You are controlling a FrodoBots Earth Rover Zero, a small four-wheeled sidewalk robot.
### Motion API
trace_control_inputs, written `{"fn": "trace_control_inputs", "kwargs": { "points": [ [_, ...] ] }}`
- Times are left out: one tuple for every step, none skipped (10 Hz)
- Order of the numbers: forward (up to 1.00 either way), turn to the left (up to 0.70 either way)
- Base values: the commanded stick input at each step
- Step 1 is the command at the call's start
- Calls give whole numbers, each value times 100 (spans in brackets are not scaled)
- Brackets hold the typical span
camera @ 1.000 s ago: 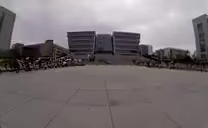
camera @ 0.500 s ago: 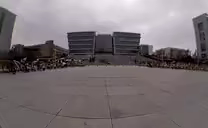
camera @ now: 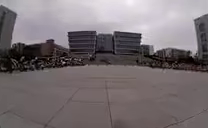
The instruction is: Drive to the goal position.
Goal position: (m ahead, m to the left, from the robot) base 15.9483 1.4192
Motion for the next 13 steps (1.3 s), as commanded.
{"fn": "trace_control_inputs", "kwargs": {
  "points": [
    [70, 0],
    [70, 0],
    [70, 0],
    [70, 0],
    [70, 0],
    [70, 0],
    [70, 0],
    [70, 0],
    [70, 0],
    [70, 0],
    [70, 0],
    [70, 0],
    [70, 0]
  ]
}}
